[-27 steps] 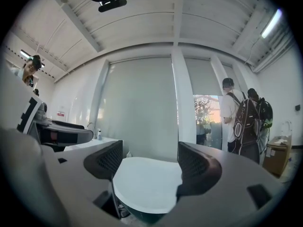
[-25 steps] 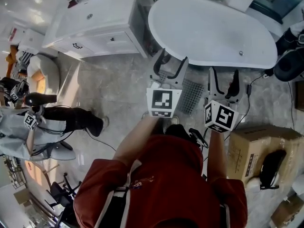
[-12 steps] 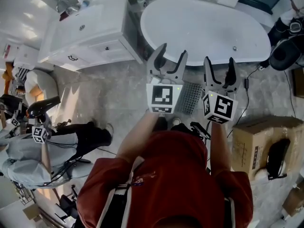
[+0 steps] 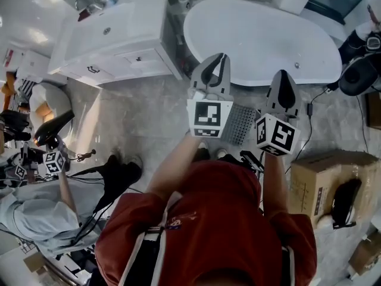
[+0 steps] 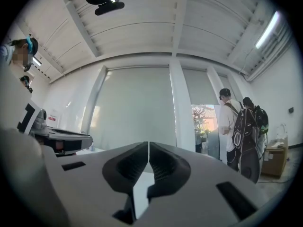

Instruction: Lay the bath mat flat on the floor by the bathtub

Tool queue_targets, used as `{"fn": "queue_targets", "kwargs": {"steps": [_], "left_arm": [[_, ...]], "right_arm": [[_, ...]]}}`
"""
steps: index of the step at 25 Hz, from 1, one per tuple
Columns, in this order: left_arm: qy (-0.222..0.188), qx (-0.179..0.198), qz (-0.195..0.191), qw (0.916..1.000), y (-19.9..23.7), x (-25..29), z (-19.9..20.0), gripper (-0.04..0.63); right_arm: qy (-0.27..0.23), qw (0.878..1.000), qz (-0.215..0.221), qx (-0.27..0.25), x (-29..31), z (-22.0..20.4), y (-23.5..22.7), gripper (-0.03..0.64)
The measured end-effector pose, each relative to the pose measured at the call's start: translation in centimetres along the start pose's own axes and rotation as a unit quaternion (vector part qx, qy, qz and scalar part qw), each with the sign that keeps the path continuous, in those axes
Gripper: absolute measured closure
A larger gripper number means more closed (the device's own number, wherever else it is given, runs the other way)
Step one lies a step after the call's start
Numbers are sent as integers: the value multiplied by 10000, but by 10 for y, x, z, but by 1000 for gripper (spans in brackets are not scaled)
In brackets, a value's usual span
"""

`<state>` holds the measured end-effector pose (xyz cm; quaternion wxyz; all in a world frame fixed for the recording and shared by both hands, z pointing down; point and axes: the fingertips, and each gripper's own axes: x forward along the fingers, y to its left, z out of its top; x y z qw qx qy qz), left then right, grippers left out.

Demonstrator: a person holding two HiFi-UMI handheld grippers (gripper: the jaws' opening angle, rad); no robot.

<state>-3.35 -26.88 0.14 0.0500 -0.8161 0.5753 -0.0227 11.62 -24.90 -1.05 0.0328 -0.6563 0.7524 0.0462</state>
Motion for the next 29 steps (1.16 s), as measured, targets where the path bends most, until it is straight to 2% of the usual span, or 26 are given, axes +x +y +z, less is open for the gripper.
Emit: {"fn": "queue_targets", "kwargs": {"steps": [7, 12, 29], "left_arm": [[20, -59, 26, 10000, 13, 3, -3, 581], [-3, 44, 21, 10000, 16, 3, -1, 581], [44, 29, 119, 9999, 37, 1, -4, 581]], "right_arm": [[229, 9996, 160, -79, 14, -7, 17, 606], [256, 9993, 238, -118, 21, -7, 29, 606], [385, 9988, 235, -212, 29, -15, 40, 606]]}}
